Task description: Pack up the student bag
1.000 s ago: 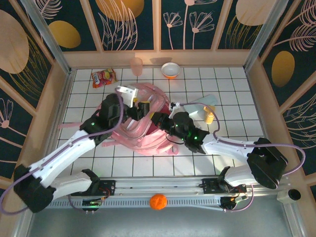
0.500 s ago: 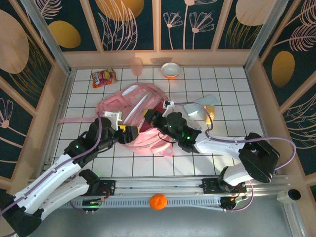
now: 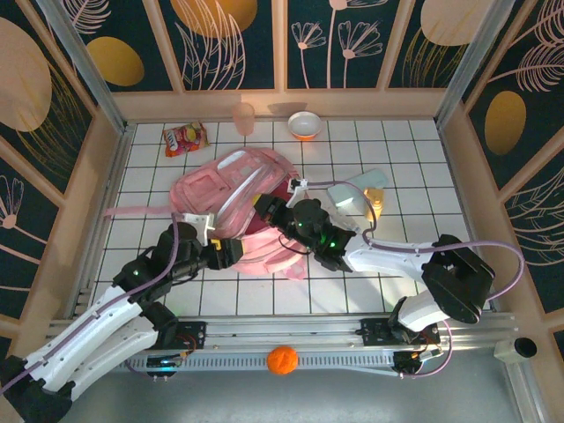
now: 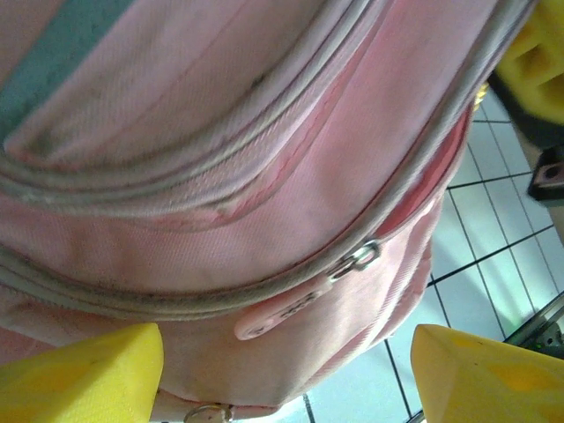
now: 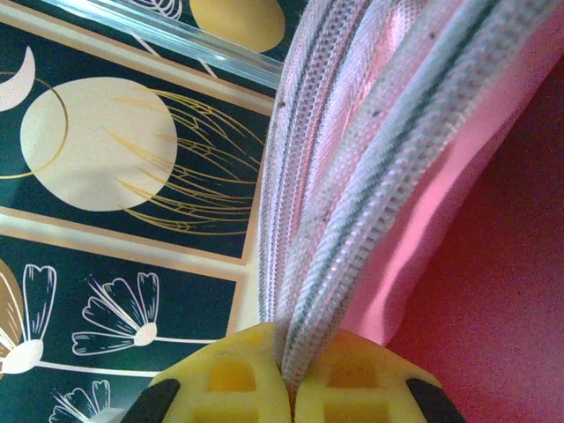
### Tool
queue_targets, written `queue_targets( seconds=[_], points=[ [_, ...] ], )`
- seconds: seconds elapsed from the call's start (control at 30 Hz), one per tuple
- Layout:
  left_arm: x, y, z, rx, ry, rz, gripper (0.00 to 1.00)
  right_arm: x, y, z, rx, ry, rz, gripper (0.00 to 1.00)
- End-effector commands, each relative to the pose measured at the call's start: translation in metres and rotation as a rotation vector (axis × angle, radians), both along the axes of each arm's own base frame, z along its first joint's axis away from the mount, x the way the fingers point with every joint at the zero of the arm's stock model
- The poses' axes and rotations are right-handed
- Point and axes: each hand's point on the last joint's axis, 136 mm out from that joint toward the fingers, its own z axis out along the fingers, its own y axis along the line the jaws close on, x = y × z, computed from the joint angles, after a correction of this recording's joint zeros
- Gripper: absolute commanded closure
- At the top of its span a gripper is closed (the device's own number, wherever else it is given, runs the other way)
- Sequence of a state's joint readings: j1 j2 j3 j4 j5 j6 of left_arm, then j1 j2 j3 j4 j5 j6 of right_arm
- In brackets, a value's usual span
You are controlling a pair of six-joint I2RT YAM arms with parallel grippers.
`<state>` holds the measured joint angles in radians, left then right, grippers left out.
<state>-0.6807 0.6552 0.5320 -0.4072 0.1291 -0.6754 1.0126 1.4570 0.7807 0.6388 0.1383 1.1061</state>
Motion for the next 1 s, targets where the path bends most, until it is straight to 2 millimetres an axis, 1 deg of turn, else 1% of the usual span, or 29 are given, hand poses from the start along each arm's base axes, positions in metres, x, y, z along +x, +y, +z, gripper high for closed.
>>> queue_targets(
  seconds=[0.0, 0.07, 0.13, 0.17, 0.27, 0.3, 0.37, 0.43, 0.63, 0.73, 0.8, 0.97],
  points=[
    [-0.001, -0.009, -0.003, -0.036, 0.01, -0.03, 0.29, 0.005, 0.002, 0.072, 0.179, -0.123, -0.035, 1.0],
    [0.001, -0.014, -0.001, -0.057, 0.0, -0.048, 0.31, 0.005, 0.001, 0.073, 0.178, -0.124, -0.037, 1.0],
    [0.004, -0.02, 0.007, -0.085, -0.025, -0.059, 0.35, 0.005, 0.002, 0.072, 0.174, -0.124, -0.036, 1.0],
    [0.006, -0.022, 0.012, -0.102, -0.042, -0.061, 0.38, 0.004, 0.002, 0.073, 0.175, -0.125, -0.034, 1.0],
    [0.011, -0.028, 0.032, -0.151, -0.105, -0.071, 0.42, 0.004, 0.003, 0.072, 0.17, -0.123, -0.031, 1.0],
    [0.012, -0.028, 0.038, -0.16, -0.125, -0.07, 0.46, 0.004, 0.004, 0.071, 0.168, -0.121, -0.032, 1.0],
    [0.014, -0.027, 0.043, -0.161, -0.151, -0.066, 0.51, 0.004, 0.004, 0.069, 0.162, -0.118, -0.03, 1.0],
    [0.014, -0.026, 0.042, -0.153, -0.157, -0.065, 0.54, 0.004, 0.004, 0.07, 0.163, -0.118, -0.029, 1.0],
    [0.016, -0.027, 0.03, -0.119, -0.145, -0.072, 0.67, 0.004, 0.006, 0.069, 0.16, -0.117, -0.024, 1.0],
    [0.017, -0.028, 0.03, -0.111, -0.15, -0.082, 0.74, 0.004, 0.005, 0.067, 0.155, -0.115, -0.028, 1.0],
    [0.017, -0.028, 0.03, -0.108, -0.154, -0.082, 0.76, 0.004, 0.003, 0.067, 0.15, -0.115, -0.032, 1.0],
    [0.018, -0.025, 0.032, -0.107, -0.171, -0.07, 0.89, 0.004, 0.003, 0.068, 0.144, -0.117, -0.032, 1.0]
  ],
)
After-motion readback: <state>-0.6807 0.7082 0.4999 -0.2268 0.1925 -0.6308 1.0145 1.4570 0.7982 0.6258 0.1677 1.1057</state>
